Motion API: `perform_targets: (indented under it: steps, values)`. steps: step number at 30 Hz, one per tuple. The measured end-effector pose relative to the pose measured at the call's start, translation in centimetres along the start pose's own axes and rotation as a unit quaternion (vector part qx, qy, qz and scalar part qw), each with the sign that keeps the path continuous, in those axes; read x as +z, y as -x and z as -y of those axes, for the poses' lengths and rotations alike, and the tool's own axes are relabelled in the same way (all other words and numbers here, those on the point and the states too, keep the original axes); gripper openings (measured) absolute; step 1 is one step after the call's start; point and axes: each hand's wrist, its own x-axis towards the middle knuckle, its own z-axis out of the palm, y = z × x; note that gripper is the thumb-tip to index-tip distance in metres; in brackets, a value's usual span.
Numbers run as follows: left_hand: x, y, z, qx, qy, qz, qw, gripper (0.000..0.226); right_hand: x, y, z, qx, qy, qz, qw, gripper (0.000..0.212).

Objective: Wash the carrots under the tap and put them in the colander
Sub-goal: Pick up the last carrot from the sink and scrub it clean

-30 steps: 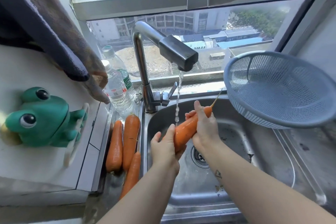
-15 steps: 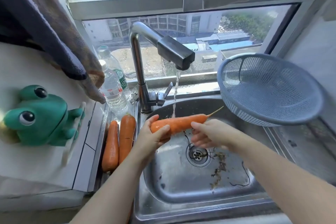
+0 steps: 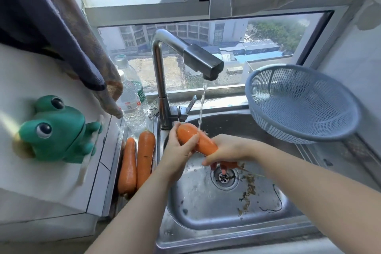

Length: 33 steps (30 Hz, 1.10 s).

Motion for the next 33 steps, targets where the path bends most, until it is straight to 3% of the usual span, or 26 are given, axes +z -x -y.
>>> perform_targets:
  steps: [3, 5, 7, 9, 12, 15, 17, 21, 23, 26, 31, 33]
  values:
    - [1.1, 0.4, 1.7, -0.031, 0.039, -0.029, 0.998, 0.085, 1.4, -0.1, 0.0, 0.051, 0.009, -0.021, 0.998, 0.017]
    - [1.7, 0.1, 2.5, -0.039, 0.028, -0.097, 0.994, 0.071, 2.8, -0.2, 0.2, 0.069, 0.073, -0.064, 0.993, 0.011]
    - [2.2, -0.4, 2.6, -0.047, 0.004, -0.164, 0.985, 0.054, 4.1, -0.4, 0.7, 0.071, 0.151, -0.100, 0.981, 0.018]
    - [2.7, -0.9, 2.2, -0.046, 0.000, -0.182, 0.982, 0.043, 4.5, -0.7, 0.9, 0.061, 0.184, -0.127, 0.973, 0.025]
    - [2.3, -1.2, 0.9, -0.065, 0.067, -0.083, 0.992, 0.050, 3.6, -0.7, 0.8, 0.066, 0.144, -0.153, 0.976, 0.025]
    - [0.9, -1.0, 0.3, -0.074, 0.094, 0.027, 0.992, 0.081, 3.0, -0.3, 0.5, 0.074, 0.075, -0.137, 0.985, 0.021]
    - [0.9, -0.8, 0.4, -0.058, 0.077, 0.024, 0.995, 0.085, 3.2, -0.4, 0.5, 0.067, 0.070, -0.142, 0.985, 0.021]
    - [2.0, -1.4, 1.1, -0.053, 0.030, -0.072, 0.996, 0.068, 3.3, -0.7, 0.7, 0.069, 0.122, -0.143, 0.980, 0.021]
    - [1.6, -1.5, 1.2, -0.076, 0.064, -0.033, 0.994, 0.068, 2.9, -0.5, 0.4, 0.078, 0.106, -0.129, 0.983, 0.019]
    - [0.3, -1.3, 0.5, -0.102, 0.161, 0.073, 0.979, 0.082, 2.1, 0.0, -0.1, 0.074, -0.005, -0.099, 0.992, 0.014]
    - [0.3, -1.0, 1.0, -0.088, 0.086, 0.089, 0.988, 0.108, 1.5, 0.8, 0.1, 0.080, -0.073, -0.059, 0.992, 0.014]
    - [0.8, -1.1, 1.2, -0.067, 0.059, 0.085, 0.992, 0.101, 1.3, 0.9, -0.1, 0.081, -0.104, -0.047, 0.990, 0.013]
